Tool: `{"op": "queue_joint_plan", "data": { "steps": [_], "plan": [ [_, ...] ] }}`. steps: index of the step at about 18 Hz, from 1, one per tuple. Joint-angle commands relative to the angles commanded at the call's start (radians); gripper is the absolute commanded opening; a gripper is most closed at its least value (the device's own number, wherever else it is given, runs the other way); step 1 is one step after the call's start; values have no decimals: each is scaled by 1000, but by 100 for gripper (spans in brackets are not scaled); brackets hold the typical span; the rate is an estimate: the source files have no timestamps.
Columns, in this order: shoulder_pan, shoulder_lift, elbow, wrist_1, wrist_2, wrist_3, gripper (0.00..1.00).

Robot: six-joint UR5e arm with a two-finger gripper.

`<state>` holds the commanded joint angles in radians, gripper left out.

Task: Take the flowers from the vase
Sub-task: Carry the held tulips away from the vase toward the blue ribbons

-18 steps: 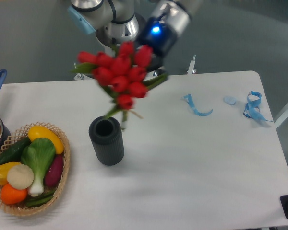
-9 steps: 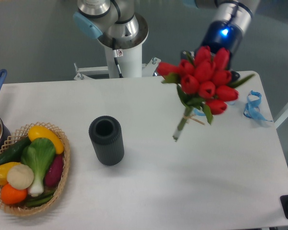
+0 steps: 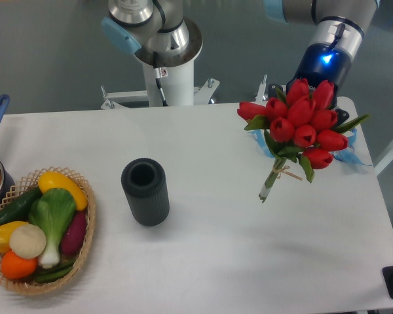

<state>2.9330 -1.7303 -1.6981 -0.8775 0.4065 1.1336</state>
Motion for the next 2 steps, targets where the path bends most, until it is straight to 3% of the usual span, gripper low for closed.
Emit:
{"op": "queue_joint_plan", "data": {
  "steps": [2],
  "plan": [
    [5, 2, -2, 0, 2, 0, 37]
  ]
}}
